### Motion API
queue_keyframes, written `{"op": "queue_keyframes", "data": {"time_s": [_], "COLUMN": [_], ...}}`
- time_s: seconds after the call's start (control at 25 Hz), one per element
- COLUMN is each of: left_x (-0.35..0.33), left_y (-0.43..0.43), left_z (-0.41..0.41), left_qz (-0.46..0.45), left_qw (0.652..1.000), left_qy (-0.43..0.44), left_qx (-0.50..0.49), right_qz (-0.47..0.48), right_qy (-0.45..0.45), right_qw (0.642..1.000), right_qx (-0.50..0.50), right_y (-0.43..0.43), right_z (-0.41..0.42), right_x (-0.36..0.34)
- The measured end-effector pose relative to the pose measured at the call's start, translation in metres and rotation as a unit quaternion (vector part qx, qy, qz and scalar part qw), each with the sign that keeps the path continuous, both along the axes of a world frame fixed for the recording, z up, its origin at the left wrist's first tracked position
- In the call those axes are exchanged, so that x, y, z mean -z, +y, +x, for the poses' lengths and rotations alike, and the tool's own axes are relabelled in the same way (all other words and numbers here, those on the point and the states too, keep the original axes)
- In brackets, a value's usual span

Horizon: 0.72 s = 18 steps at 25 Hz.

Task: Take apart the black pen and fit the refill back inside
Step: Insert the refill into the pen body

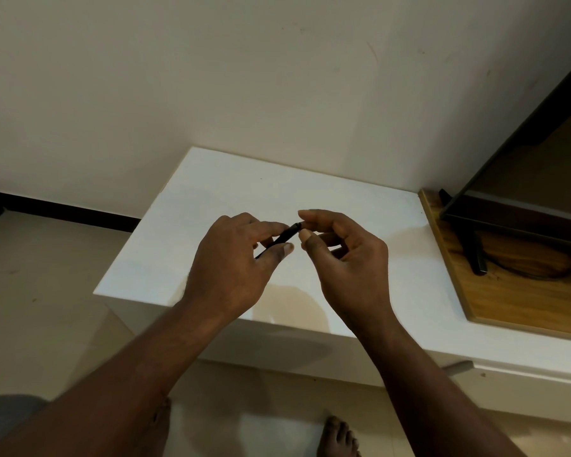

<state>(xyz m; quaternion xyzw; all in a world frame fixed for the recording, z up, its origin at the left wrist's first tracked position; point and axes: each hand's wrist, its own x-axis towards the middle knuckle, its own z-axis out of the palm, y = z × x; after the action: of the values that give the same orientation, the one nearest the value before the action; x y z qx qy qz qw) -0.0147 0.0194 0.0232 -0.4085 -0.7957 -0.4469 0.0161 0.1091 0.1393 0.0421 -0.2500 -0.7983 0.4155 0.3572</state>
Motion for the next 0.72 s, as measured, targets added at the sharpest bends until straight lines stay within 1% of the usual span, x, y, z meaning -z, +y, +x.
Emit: {"op": "queue_keyframes", "data": {"time_s": [0.12,0.36,0.52,0.6,0.72], "left_x": [-0.005,-0.010,-0.008,-0.005,-0.001], "left_y": [0.000,-0.003,-0.002,-0.002,-0.001], "left_z": [0.002,0.004,0.003,0.001,0.001], "left_qz": [0.012,0.024,-0.003,-0.020,-0.041], "left_qw": [0.999,0.999,0.996,0.994,0.990], "left_qy": [-0.026,-0.042,-0.077,-0.095,-0.114], "left_qx": [0.014,0.021,0.042,0.047,0.070], "right_qz": [-0.013,-0.117,-0.179,-0.185,-0.182], "right_qy": [0.010,0.013,0.075,0.091,0.080], "right_qw": [1.000,0.991,0.980,0.978,0.979], "right_qx": [-0.017,-0.063,-0.052,-0.043,-0.047], "right_y": [0.000,0.003,0.007,0.010,0.008], "right_z": [0.000,-0.002,0.000,0.001,0.001], "right_x": [0.000,-0.001,-0.007,-0.008,-0.008]}}
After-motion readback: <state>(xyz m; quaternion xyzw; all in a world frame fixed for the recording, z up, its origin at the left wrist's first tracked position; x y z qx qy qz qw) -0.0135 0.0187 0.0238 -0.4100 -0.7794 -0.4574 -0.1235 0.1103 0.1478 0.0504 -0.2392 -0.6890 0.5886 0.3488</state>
